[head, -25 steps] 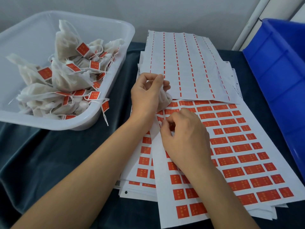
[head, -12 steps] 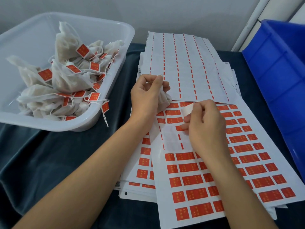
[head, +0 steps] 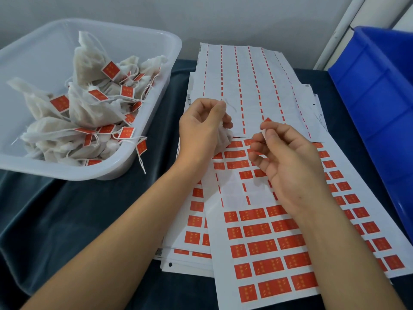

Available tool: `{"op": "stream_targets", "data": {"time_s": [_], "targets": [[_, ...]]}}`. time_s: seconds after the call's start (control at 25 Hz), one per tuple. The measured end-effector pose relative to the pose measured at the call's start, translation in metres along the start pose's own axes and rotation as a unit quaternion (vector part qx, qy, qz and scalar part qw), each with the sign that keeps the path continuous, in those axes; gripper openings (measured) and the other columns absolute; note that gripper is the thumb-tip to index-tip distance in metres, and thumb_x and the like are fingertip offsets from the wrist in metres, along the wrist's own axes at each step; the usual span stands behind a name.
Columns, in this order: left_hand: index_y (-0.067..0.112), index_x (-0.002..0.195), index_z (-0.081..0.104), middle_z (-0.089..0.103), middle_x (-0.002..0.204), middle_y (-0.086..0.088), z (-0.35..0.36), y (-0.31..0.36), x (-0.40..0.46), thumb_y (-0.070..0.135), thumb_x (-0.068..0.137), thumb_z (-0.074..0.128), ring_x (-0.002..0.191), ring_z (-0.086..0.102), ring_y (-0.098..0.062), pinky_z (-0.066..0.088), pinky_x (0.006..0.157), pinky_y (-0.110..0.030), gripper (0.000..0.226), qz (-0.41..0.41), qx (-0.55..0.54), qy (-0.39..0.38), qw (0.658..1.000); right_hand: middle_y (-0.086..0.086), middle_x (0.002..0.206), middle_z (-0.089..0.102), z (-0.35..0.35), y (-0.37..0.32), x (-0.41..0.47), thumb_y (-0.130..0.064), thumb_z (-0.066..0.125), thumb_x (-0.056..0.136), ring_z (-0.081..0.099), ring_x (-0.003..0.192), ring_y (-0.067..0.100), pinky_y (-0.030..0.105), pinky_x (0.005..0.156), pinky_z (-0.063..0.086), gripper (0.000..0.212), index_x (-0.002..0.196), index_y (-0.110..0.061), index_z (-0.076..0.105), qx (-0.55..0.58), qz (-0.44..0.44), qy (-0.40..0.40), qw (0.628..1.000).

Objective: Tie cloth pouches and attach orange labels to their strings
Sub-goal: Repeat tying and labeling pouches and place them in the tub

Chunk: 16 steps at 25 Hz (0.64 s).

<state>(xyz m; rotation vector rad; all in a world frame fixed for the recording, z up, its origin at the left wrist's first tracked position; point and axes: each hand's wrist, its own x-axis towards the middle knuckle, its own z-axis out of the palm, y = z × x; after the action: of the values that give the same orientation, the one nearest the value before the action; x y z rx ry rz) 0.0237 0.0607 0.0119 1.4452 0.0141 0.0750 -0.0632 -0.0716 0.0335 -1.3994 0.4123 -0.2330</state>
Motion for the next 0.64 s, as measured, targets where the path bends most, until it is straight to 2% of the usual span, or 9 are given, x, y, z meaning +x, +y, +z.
{"op": "stream_targets", "data": {"time_s": [0.2,0.32,0.4,0.52,0.64], "targets": [[0.017,0.094,0.071,0.070,0.071,0.007,0.003,-0.001,-0.003,0.025,0.104,0.064,0.063,0.066,-0.009,0.067,0.074,-0.035,0.015,0.045,0.022,-0.042,0.998,-0.001,0.097,0.077,0.002,-0.004,0.002,-0.017,0.071,0.095,0.076,0.091,0.019,0.032,0.074,0.063,0.034,0.124,-0.033,0.065,-0.003,-0.050,-0.024,0.998],[0.018,0.094,0.071,0.066,0.069,0.011,0.002,0.001,-0.006,0.024,0.103,0.065,0.059,0.063,-0.006,0.061,0.064,-0.024,0.013,0.072,0.041,-0.064,0.994,-0.001,0.095,0.078,0.001,-0.007,0.003,-0.019,0.067,0.099,0.076,0.090,0.018,0.032,0.075,0.063,0.017,0.114,-0.023,0.071,-0.042,-0.080,-0.040,0.995],[0.016,0.093,0.070,0.065,0.068,0.004,0.002,0.002,-0.008,0.023,0.103,0.065,0.056,0.060,-0.005,0.055,0.056,-0.019,0.013,0.085,0.049,-0.076,0.992,-0.001,0.095,0.077,0.000,-0.010,0.003,-0.020,0.064,0.100,0.076,0.091,0.020,0.032,0.076,0.062,0.013,0.110,-0.021,0.072,-0.057,-0.090,-0.053,0.993],[0.014,0.094,0.070,0.065,0.075,-0.009,0.004,0.003,-0.009,0.022,0.103,0.065,0.057,0.057,-0.010,0.056,0.053,-0.023,0.014,0.092,0.065,-0.086,0.990,0.000,0.096,0.077,-0.002,-0.012,0.004,-0.024,0.063,0.101,0.075,0.091,0.020,0.031,0.076,0.062,0.013,0.109,-0.024,0.073,-0.058,-0.096,-0.059,0.992],[0.013,0.094,0.070,0.063,0.077,-0.015,0.004,0.003,-0.009,0.021,0.103,0.065,0.059,0.055,-0.017,0.057,0.054,-0.028,0.013,0.085,0.071,-0.089,0.990,0.003,0.093,0.075,-0.002,-0.012,0.003,-0.035,0.062,0.099,0.074,0.088,0.019,0.032,0.077,0.061,0.015,0.103,-0.027,0.074,-0.035,-0.082,-0.055,0.995]]}}
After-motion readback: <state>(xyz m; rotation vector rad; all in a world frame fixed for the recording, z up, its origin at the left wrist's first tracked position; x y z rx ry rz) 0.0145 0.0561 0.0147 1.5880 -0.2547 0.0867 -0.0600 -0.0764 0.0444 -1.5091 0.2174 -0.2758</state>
